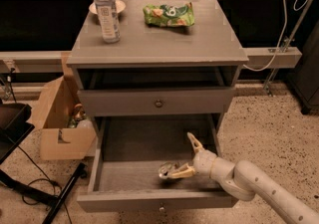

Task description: Place 7up can into middle drawer

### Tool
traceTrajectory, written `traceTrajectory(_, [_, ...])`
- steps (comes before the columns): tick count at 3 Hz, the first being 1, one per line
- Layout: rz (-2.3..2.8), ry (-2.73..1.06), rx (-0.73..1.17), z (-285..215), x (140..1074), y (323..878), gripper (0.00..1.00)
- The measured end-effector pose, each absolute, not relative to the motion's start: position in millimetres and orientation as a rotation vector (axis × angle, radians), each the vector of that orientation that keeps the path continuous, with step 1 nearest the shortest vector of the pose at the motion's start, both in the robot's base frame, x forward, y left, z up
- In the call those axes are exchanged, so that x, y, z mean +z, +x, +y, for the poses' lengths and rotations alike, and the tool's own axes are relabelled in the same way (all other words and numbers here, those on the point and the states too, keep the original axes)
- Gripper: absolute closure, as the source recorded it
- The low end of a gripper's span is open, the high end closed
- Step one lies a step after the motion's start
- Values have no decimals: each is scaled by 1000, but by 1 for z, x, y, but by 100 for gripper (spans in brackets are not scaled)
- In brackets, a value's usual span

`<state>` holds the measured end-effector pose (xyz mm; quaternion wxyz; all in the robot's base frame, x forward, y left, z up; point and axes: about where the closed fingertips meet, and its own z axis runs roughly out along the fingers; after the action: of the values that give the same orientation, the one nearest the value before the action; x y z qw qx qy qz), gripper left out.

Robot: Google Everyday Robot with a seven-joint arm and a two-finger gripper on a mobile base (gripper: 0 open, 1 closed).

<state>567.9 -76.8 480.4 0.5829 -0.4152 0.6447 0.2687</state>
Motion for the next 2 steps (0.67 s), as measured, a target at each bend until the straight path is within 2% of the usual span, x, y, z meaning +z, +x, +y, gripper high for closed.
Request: traceTrajectory(2, [1491, -1008, 601, -91, 521, 564, 0])
